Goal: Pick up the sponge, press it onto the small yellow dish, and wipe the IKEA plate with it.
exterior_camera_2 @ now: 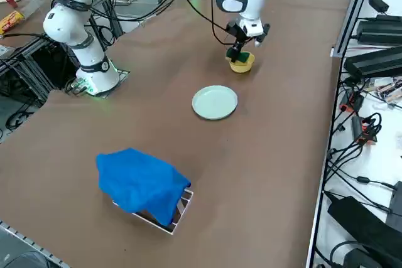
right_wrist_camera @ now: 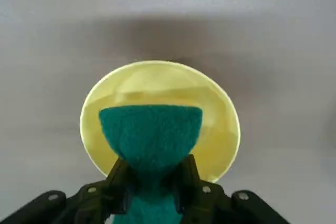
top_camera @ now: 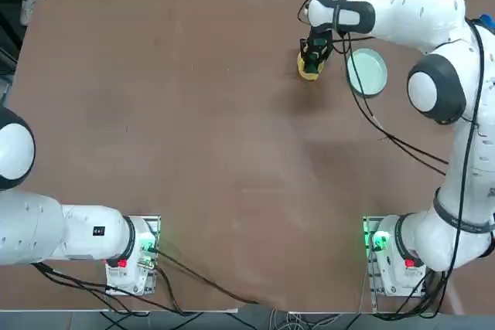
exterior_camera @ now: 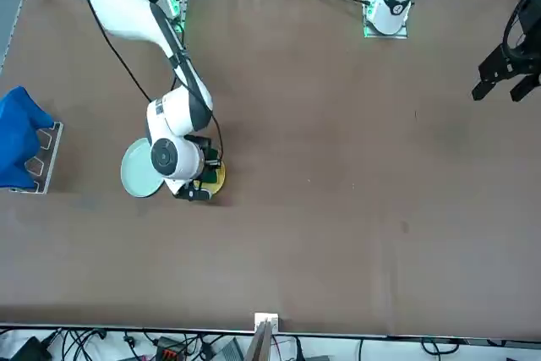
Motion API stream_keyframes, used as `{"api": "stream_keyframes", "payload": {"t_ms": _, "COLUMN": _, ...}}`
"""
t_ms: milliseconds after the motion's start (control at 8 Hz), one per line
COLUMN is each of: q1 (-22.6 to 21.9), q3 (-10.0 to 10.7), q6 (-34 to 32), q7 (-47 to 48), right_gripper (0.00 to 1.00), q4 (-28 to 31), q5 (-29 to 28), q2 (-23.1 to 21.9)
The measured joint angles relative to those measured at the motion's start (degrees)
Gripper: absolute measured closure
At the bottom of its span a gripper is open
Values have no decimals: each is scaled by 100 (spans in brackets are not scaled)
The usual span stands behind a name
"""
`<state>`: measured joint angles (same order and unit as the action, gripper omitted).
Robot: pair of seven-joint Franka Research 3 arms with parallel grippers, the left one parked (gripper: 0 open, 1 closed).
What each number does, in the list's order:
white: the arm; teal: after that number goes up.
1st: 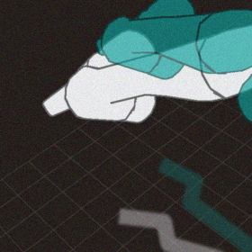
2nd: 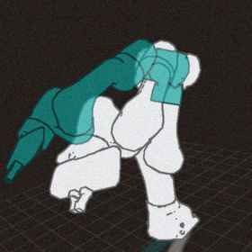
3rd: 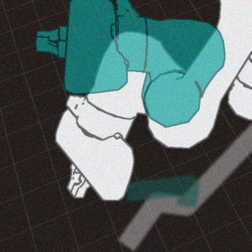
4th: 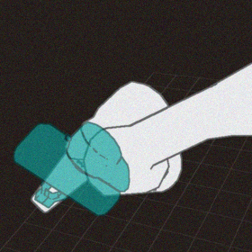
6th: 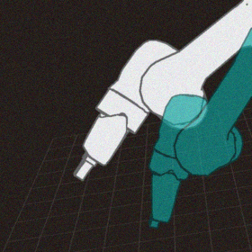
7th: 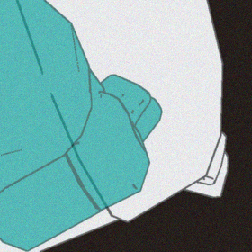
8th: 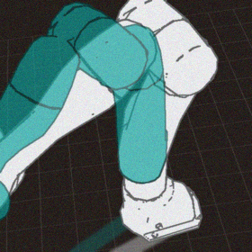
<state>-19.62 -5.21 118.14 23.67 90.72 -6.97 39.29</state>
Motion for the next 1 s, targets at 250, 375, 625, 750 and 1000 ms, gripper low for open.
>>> {"api": "stream_keyframes", "payload": {"t_ms": 250, "q1": 0, "q3": 0, "q6": -2, "q7": -1, "right_gripper": 59, "q4": -17, "q5": 0, "q2": 36}}
{"api": "stream_keyframes", "payload": {"t_ms": 375, "q1": 0, "q3": 0, "q6": -2, "q7": -2, "right_gripper": 59, "q4": -17, "q5": 0, "q2": 42}}
{"api": "stream_keyframes", "payload": {"t_ms": 625, "q1": 0, "q3": 0, "q6": -2, "q7": -3, "right_gripper": 59, "q4": -19, "q5": 0, "q2": 48}}
{"api": "stream_keyframes", "payload": {"t_ms": 750, "q1": 0, "q3": 0, "q6": -2, "q7": -3, "right_gripper": 59, "q4": -20, "q5": 0, "q2": 57}}
{"api": "stream_keyframes", "payload": {"t_ms": 1000, "q1": 1, "q3": 0, "q6": -2, "q7": -3, "right_gripper": 59, "q4": -22, "q5": 0, "q2": 80}}
